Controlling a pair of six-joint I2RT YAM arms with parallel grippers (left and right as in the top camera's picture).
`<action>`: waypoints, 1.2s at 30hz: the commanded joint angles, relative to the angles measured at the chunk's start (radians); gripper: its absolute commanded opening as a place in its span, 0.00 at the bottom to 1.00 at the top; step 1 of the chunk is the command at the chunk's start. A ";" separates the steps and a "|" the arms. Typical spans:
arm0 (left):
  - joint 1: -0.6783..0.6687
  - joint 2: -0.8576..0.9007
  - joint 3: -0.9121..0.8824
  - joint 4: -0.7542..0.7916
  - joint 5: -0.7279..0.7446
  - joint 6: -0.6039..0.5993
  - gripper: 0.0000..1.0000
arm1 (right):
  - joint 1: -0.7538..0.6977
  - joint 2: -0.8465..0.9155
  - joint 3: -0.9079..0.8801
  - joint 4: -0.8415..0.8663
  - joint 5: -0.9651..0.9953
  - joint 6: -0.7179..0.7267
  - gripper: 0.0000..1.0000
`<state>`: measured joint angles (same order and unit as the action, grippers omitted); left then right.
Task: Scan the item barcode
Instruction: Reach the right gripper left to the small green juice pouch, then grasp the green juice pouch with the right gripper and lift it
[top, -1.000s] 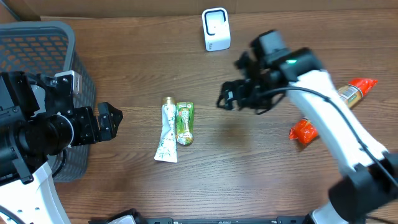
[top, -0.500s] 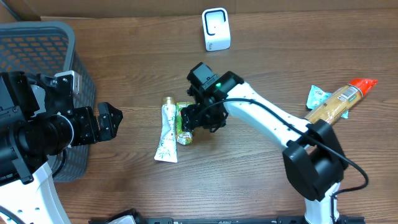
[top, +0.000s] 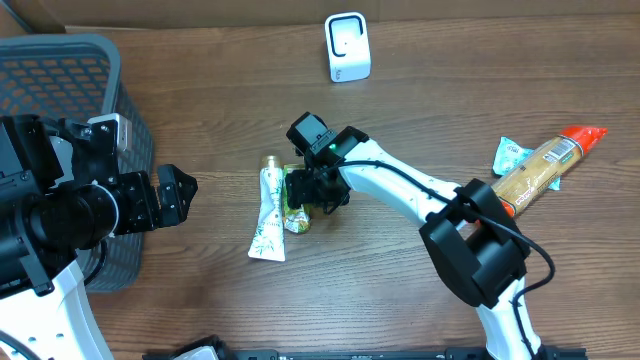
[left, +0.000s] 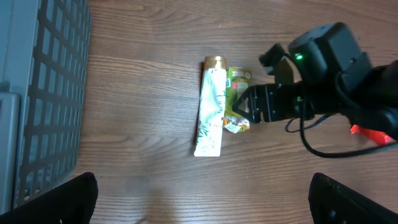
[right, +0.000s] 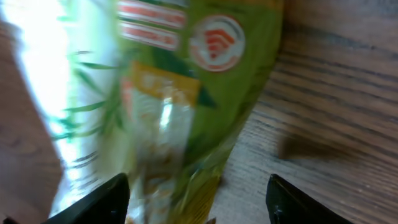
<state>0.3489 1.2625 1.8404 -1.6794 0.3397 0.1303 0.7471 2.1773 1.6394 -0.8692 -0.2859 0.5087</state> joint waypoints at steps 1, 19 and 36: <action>0.004 0.001 0.000 0.001 0.000 0.008 1.00 | 0.005 0.049 -0.012 -0.010 -0.031 0.019 0.67; 0.004 0.002 0.000 0.001 0.000 0.008 1.00 | -0.080 -0.006 -0.004 -0.232 -0.224 -0.236 0.04; 0.004 0.002 0.000 0.001 0.000 0.008 1.00 | -0.460 -0.420 -0.003 -0.562 -0.843 -0.882 0.04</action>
<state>0.3489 1.2625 1.8404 -1.6794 0.3397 0.1303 0.3248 1.8267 1.6203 -1.4036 -0.9562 -0.2173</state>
